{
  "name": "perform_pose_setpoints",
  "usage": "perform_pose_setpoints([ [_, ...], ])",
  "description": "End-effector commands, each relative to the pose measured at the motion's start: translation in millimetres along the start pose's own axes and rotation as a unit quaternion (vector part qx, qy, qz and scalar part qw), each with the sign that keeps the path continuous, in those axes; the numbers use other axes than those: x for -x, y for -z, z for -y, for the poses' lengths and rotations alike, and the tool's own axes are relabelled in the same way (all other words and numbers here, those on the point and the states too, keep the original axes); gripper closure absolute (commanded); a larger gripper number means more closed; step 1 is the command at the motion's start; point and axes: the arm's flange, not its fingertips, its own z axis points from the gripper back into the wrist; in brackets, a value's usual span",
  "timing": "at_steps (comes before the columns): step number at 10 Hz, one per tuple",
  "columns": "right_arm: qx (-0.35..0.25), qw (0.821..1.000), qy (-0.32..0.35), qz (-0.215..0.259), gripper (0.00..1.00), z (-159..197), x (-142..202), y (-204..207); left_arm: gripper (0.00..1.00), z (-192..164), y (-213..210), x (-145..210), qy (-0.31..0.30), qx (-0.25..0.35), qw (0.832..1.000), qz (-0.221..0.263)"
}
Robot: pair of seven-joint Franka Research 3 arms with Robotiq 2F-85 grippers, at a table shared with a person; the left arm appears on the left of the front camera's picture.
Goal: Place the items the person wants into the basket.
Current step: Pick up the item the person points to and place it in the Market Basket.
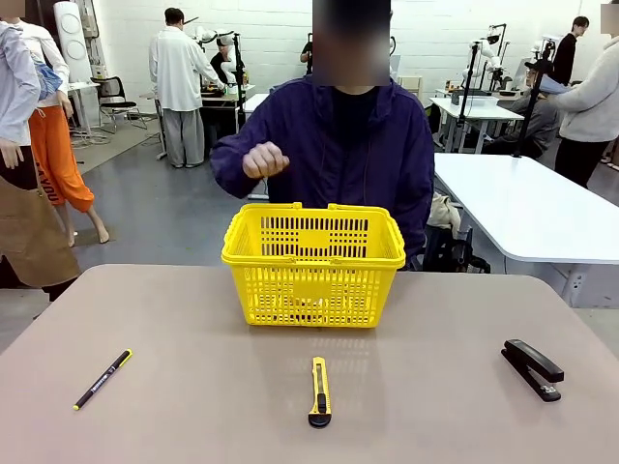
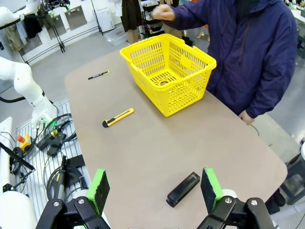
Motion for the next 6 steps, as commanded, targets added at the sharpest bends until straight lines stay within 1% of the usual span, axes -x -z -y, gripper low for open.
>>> perform_pose_setpoints([
  [1, -0.003, 1.0, -0.007, 0.019, 0.0, 0.8, -1.3, 1.5, 0.0, -0.2, -2.5, -1.0, 0.006, 0.001, 1.0, 0.005],
  [6, -0.003, 1.0, -0.007, 0.019, 0.0, 0.8, -1.3, 1.5, 0.0, -0.2, -2.5, -1.0, 0.006, 0.001, 1.0, 0.005],
])
